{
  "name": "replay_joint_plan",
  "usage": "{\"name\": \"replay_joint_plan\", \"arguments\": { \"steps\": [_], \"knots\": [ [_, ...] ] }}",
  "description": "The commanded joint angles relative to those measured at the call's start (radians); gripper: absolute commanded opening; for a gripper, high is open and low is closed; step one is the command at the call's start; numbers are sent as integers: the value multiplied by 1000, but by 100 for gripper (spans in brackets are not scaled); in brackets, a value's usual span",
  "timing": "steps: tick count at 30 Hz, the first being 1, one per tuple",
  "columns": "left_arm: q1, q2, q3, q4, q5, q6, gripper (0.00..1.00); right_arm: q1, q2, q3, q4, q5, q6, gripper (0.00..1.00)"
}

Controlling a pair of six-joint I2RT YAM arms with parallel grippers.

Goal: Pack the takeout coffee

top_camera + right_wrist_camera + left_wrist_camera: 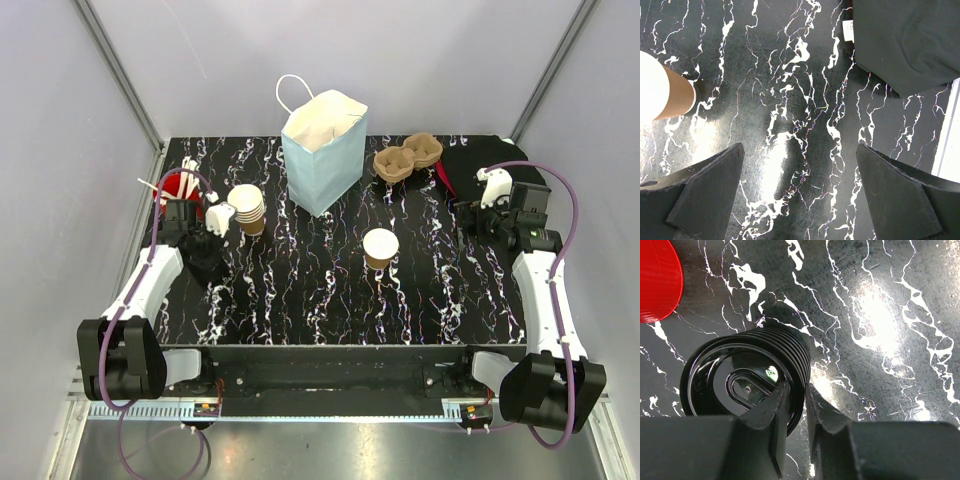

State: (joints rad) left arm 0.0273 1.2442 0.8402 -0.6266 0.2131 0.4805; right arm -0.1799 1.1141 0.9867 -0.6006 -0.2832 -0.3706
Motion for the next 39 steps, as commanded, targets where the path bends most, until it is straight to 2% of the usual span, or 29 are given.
{"name": "replay_joint_plan", "arguments": {
  "steps": [1,9,22,28,33,39],
  "knots": [
    [8,-34,20,28,6,-6,25,-7,0,17,2,-30,-5,100],
    [10,-34,19,24,3,-3,28,-7,-2,17,2,-31,-5,100],
    [13,-37,25,24,5,-3,17,-6,0,18,1,-36,-4,100],
    [14,-43,39,16,12,-10,17,-7,3,20,-2,-37,-4,100],
    [13,-46,51,2,16,-10,24,-7,4,20,-4,-39,-4,100],
    [13,-46,50,1,14,-6,24,-7,3,21,-4,-39,-4,100]
  ]
}}
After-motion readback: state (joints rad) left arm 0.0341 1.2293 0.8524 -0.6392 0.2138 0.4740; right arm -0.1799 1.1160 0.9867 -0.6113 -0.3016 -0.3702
